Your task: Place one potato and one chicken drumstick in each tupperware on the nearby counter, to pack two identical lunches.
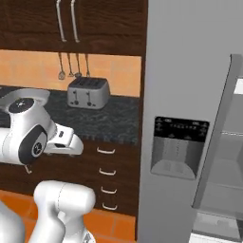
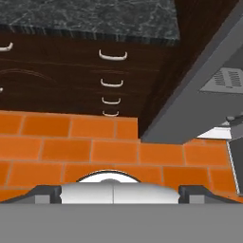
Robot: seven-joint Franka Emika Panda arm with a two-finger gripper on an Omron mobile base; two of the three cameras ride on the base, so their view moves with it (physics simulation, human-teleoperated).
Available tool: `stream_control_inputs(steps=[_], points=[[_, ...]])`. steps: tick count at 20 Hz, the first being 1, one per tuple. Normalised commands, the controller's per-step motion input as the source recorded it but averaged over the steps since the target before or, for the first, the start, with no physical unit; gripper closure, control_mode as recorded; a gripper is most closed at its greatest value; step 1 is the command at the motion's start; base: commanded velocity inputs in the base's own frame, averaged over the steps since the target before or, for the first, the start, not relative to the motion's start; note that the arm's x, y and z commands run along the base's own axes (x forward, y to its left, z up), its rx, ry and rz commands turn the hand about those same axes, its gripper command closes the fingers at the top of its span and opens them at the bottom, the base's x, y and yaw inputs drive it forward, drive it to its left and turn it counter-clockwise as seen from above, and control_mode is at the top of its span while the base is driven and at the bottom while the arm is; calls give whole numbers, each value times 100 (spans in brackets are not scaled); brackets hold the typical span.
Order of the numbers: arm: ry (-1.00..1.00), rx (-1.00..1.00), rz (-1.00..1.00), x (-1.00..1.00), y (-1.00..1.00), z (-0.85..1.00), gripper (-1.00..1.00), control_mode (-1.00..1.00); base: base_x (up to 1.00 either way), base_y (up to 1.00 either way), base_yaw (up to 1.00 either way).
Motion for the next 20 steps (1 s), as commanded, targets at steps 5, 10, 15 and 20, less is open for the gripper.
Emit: stream_control_inputs(steps=[5,10,15,20], points=[[0,0,0,0,0,0,-100,100,-7,-100,-6],[0,0,0,0,0,0,-100,100,-4,-100,-1],[0,0,0,0,0,0,-100,100,0,-77,0],[0,0,0,0,0,0,-100,100,0,-50,0]])
